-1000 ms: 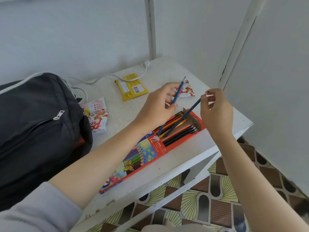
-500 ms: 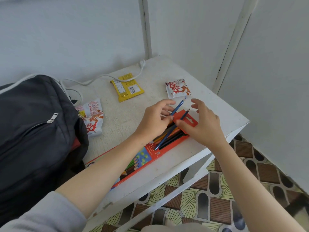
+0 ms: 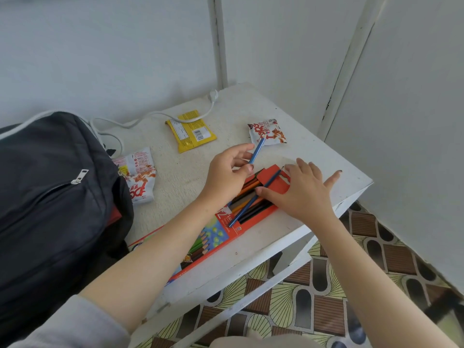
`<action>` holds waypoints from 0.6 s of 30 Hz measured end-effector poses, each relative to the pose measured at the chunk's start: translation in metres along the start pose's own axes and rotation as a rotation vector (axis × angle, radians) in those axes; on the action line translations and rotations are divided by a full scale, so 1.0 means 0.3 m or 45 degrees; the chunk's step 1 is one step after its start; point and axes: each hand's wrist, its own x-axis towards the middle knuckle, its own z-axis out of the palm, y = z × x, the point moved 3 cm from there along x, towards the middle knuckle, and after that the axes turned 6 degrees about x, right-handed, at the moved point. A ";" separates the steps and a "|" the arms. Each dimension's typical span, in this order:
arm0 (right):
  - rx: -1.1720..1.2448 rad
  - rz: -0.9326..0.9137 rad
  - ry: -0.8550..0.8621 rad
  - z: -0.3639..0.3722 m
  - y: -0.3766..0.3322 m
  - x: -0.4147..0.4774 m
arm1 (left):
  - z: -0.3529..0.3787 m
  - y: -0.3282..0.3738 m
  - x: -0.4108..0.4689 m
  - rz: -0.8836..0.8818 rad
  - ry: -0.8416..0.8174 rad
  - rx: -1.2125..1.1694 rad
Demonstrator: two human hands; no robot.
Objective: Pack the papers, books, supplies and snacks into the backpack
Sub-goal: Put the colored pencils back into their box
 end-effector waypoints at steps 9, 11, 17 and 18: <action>0.433 0.107 0.130 -0.024 0.002 0.007 | -0.019 0.041 0.028 0.033 0.016 -0.070; 0.490 0.107 0.195 -0.033 0.007 0.008 | -0.013 0.036 0.022 0.065 -0.042 0.020; 0.560 0.063 0.250 -0.034 0.015 0.002 | 0.015 0.002 -0.009 0.112 -0.123 0.192; 0.555 0.053 0.244 -0.032 0.016 0.000 | 0.018 -0.004 -0.014 0.119 -0.133 0.219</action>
